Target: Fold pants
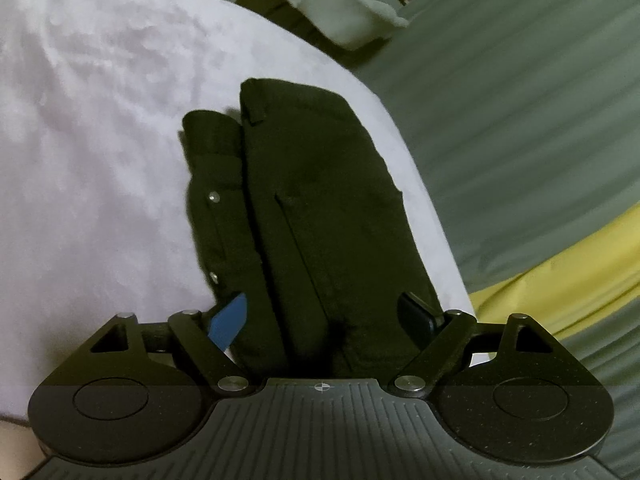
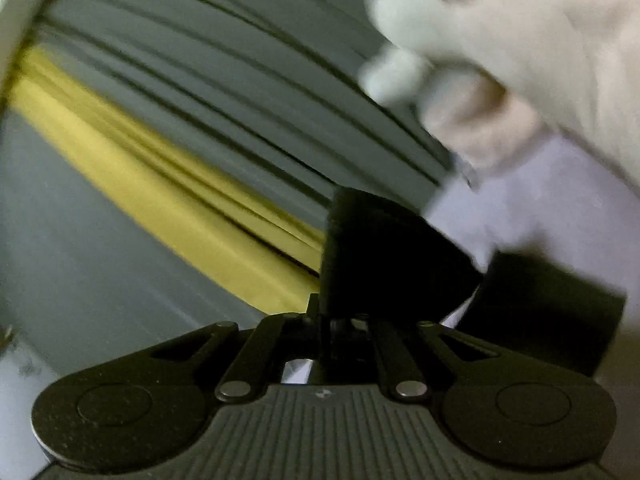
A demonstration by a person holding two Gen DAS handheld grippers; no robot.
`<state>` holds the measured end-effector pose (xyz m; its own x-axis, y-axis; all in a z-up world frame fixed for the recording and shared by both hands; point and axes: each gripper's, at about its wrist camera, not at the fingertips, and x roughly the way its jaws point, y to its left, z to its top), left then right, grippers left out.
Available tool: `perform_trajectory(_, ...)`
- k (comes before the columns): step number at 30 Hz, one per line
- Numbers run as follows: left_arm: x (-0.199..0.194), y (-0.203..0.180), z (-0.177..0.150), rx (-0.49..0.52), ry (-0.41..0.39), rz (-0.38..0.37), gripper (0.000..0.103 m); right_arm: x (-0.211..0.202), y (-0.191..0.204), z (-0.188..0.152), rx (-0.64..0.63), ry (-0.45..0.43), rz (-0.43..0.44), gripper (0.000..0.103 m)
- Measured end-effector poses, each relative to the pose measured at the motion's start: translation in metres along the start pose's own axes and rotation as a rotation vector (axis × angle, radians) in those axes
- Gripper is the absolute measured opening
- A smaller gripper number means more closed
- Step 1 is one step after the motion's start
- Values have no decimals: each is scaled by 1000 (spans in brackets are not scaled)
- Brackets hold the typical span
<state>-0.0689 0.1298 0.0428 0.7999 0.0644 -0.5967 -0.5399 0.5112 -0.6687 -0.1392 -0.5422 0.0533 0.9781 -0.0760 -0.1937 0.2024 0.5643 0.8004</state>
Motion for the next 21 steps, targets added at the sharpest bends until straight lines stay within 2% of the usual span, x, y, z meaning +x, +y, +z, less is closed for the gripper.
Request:
perform_trajectory(1, 0, 2, 1, -1, 1, 3, 88, 2, -11, -3, -11, 30, -58, 4)
perform_trajectory(2, 1, 4, 2, -4, 4, 9, 88, 9, -26, -7, -15, 85, -155, 4)
perform_trajectory(4, 1, 8, 5, -22, 10, 19, 88, 29, -57, -23, -27, 253, -396, 6)
perform_trajectory(5, 0, 10, 7, -30, 11, 17, 88, 35, -69, -33, -24, 309, -475, 5)
perform_trajectory(6, -2, 11, 10, -33, 9, 14, 88, 30, -72, -38, -19, 268, -450, 4)
perform_trajectory(8, -5, 11, 15, -11, -9, 9, 88, 26, -67, -39, 1, 237, -456, 9)
perform_trajectory(11, -8, 10, 23, 23, -34, 10, 88, 31, -51, -34, -26, 237, -542, 16)
perform_trajectory(13, -5, 13, 29, 18, -42, -1, 88, 27, -28, -33, -131, 200, -627, 41)
perform_trajectory(14, -3, 16, 32, 8, -42, -9, 88, 26, -15, -34, -198, 160, -648, 48)
perform_trajectory(15, 0, 18, 35, -2, -43, -14, 88, 25, -4, -34, -249, 127, -641, 60)
perform_trajectory(16, 3, 20, 38, -13, -42, -20, 88, 22, 11, -37, -305, 89, -627, 68)
perform_trajectory(19, 15, 27, 46, -51, -33, -40, 84, 17, 43, -49, -362, 42, -532, 81)
perform_trajectory(20, 20, 28, 49, -60, -23, -55, 80, 17, 52, -55, -359, 45, -483, 82)
perform_trajectory(21, 24, 28, 52, -69, -16, -63, 66, 21, 57, -61, -355, 58, -440, 84)
